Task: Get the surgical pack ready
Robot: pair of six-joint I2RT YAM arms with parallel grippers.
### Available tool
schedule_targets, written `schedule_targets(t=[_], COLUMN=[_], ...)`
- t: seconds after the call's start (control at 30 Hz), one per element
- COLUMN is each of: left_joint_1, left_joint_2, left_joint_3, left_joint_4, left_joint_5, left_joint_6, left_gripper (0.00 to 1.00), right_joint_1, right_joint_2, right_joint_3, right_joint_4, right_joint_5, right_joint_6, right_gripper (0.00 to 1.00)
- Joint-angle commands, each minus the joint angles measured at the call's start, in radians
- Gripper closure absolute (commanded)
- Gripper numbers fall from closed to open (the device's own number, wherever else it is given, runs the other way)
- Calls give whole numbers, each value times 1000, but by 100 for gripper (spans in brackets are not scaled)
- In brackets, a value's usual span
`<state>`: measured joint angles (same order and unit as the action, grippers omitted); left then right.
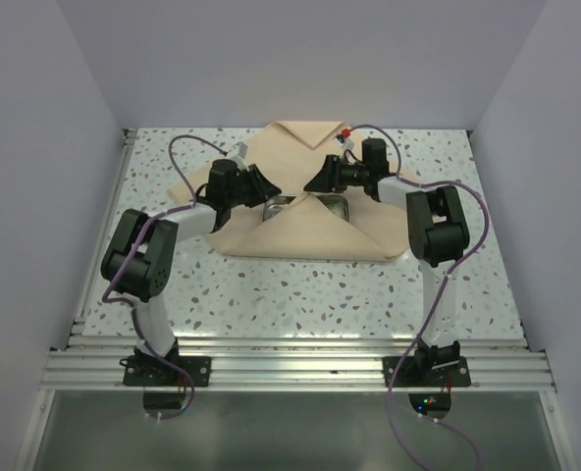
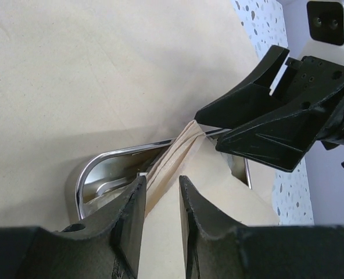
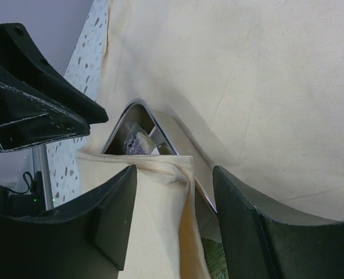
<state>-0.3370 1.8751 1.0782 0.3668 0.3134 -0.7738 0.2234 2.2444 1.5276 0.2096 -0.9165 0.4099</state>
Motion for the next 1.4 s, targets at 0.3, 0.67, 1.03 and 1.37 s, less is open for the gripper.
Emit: schedule_targets(t=[0.3, 0.67, 1.03, 1.37], left_joint_1=[9, 12, 23, 23], left_joint_2=[-22, 2, 10, 100], left_joint_3=[91, 124, 135, 218], left_joint_4=[-60, -74, -91, -152], left_joint_5=[0, 7, -4, -34], left_joint_6=[45, 53, 77, 131], left_gripper=[66, 65, 64, 64], right_joint_1=[27, 37, 37, 37], right_joint_2=[10, 43, 60, 92], right_joint_3=[86, 123, 143, 212], right_joint_4=[-98, -164, -174, -173], right_joint_5=[-18, 8, 33, 31], right_joint_6=[-97, -137, -122, -30], right_gripper=[44, 55, 96, 100])
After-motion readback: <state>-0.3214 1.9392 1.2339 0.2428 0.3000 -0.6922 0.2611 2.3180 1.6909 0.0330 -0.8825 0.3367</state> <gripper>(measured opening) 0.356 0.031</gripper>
